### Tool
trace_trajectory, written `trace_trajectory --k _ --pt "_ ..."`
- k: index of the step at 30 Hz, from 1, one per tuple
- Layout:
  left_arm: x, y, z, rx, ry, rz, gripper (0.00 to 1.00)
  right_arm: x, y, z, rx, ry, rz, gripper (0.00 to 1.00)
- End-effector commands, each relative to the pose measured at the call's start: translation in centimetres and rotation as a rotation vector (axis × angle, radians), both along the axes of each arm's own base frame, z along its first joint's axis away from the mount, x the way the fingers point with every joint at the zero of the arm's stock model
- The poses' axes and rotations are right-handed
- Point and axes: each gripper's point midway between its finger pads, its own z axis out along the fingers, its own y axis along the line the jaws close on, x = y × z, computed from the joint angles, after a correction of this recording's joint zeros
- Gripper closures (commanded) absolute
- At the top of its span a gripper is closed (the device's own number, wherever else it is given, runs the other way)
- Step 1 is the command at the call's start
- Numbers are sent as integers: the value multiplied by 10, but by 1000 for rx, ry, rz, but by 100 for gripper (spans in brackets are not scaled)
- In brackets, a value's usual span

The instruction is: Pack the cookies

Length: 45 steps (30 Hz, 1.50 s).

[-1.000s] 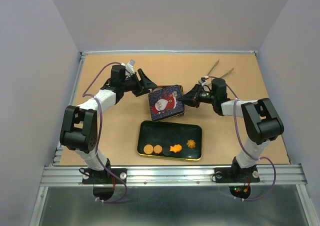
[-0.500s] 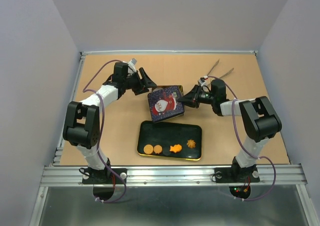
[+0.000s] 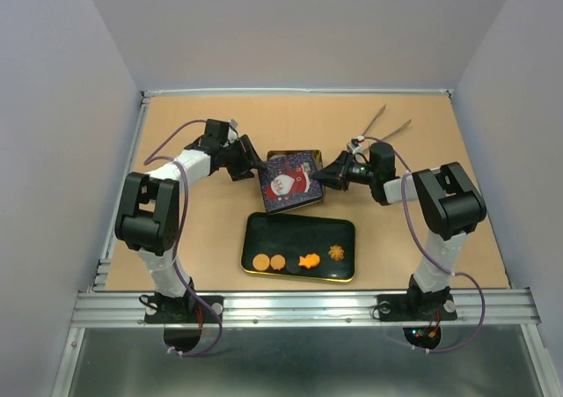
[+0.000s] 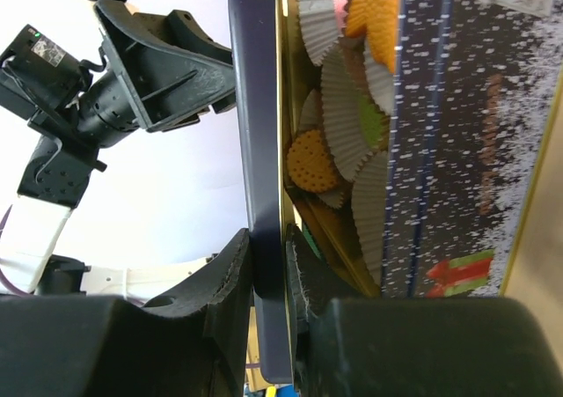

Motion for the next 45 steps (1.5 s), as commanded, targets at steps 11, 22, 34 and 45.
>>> trace_trajectory --k 11,22,34,45 --pt "14 -55 41 -187 -115 -154 39 14 -4 -25 -26 56 -44 100" --pt "40 -63 61 -198 -157 -149 40 16 -3 -20 -19 45 -35 80" --pt "61 -67 72 -172 -183 -156 42 11 -4 -14 -27 32 -30 58" --pt "52 -61 64 -151 -163 -149 43 19 -11 -5 -65 17 -54 57"
